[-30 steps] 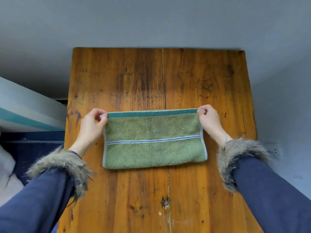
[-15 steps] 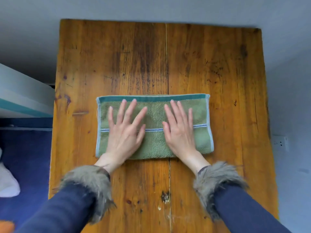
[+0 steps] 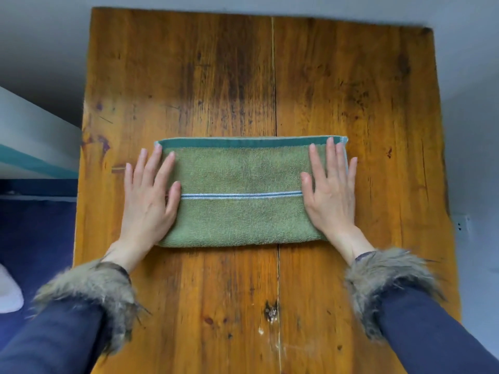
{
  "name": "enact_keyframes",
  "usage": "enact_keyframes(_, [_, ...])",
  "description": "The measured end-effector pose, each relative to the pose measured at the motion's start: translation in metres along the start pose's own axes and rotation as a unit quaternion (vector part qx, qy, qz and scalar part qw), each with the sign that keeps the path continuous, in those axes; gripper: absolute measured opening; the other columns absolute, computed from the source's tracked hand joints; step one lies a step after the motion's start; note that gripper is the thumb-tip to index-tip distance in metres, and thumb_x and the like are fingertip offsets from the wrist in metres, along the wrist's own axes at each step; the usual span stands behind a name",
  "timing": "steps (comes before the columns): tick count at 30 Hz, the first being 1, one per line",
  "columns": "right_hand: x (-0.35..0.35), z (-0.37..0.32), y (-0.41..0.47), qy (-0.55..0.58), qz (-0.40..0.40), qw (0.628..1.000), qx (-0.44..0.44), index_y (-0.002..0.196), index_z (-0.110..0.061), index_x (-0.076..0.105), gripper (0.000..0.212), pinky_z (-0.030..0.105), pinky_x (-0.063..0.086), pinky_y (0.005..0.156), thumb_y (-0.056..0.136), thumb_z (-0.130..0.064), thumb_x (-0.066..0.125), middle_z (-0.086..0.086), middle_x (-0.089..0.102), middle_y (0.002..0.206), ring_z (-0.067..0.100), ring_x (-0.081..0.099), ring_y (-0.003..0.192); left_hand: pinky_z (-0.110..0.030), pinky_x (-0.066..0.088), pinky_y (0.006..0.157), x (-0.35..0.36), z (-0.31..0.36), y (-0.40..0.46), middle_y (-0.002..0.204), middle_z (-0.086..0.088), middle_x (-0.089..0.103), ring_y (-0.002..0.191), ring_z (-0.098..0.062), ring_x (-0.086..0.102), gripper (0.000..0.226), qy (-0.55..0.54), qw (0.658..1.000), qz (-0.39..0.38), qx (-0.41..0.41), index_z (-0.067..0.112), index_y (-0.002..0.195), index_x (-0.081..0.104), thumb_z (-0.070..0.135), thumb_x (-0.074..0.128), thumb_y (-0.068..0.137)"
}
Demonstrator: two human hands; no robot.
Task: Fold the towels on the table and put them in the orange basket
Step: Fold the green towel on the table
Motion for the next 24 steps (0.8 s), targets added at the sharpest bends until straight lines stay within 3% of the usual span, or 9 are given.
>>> enact_keyframes(4, [0.004, -0.053, -0.024, 0.012, 0.003, 0.998, -0.068, 0.148, -0.021, 0.018, 0.056, 0.05, -0.004, 0.116, 0.096, -0.042, 0.027, 0.008, 0.009, 0.156, 0.021, 0.002, 0.145, -0.045, 0.029, 0.097, -0.023, -0.017, -0.026, 0.124, -0.02, 0.047, 0.116, -0.033, 0.038, 0.035, -0.04, 0.985, 0.094, -0.137, 0.005, 0.126, 0.048, 0.019, 0.047, 0.095])
enact_keyframes(7, [0.018, -0.091, -0.034, 0.002, -0.015, 0.994, -0.111, 0.147, -0.024, 0.019, 0.058, 0.054, 0.001, 0.114, 0.095, -0.046, 0.03, 0.005, 0.009, 0.156, 0.023, 0.006, 0.145, -0.044, 0.03, 0.087, -0.017, -0.025, -0.034, 0.112, -0.017, 0.05, 0.106, -0.033, 0.04, 0.036, -0.037, 0.976, 0.055, -0.206, 0.008, 0.116, 0.056, 0.033, 0.057, 0.09])
enact_keyframes(11, [0.034, -0.1, -0.032, -0.024, -0.032, 0.994, -0.098, 0.147, -0.026, 0.021, 0.058, 0.056, 0.004, 0.112, 0.095, -0.05, 0.026, 0.005, 0.014, 0.156, 0.024, 0.011, 0.145, -0.044, 0.029, 0.09, -0.014, -0.035, -0.028, 0.113, -0.012, 0.052, 0.111, -0.031, 0.039, 0.041, -0.063, 0.957, 0.004, -0.283, 0.013, 0.113, 0.057, 0.044, 0.06, 0.086])
enact_keyframes(17, [0.036, -0.101, -0.033, -0.046, -0.028, 0.995, -0.085, 0.147, -0.026, 0.021, 0.058, 0.057, 0.003, 0.112, 0.095, -0.051, 0.022, 0.005, 0.017, 0.156, 0.025, 0.015, 0.144, -0.043, 0.032, 0.09, -0.007, -0.043, -0.015, 0.116, -0.01, 0.056, 0.115, -0.033, 0.04, 0.033, -0.063, 0.942, -0.096, -0.316, 0.018, 0.101, 0.066, 0.045, 0.062, 0.083])
enact_keyframes(20, [0.037, -0.101, -0.034, -0.051, -0.029, 0.995, -0.081, 0.147, -0.026, 0.02, 0.058, 0.057, 0.003, 0.113, 0.094, -0.051, 0.021, 0.003, 0.015, 0.156, 0.025, 0.015, 0.144, -0.04, 0.04, 0.084, -0.013, -0.038, -0.008, 0.1, -0.007, 0.065, 0.105, -0.032, 0.053, 0.02, -0.1, 0.946, -0.096, -0.293, 0.017, 0.087, 0.065, 0.036, 0.064, 0.082])
enact_keyframes(24, [0.037, -0.101, -0.034, -0.056, -0.028, 0.995, -0.074, 0.147, -0.027, 0.018, 0.059, 0.057, 0.003, 0.113, 0.094, -0.052, 0.021, 0.001, 0.01, 0.156, 0.023, 0.012, 0.144, -0.034, 0.044, 0.075, -0.016, -0.036, -0.006, 0.09, -0.005, 0.065, 0.091, -0.026, 0.059, 0.019, -0.181, 0.932, -0.111, -0.293, 0.012, 0.092, 0.058, 0.025, 0.067, 0.082])
Point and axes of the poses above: each hand's wrist, its own y-axis towards the middle knuckle, its own x-axis out of the palm, z = x × y, the point moved 9 cm from there along y, towards the middle knuckle
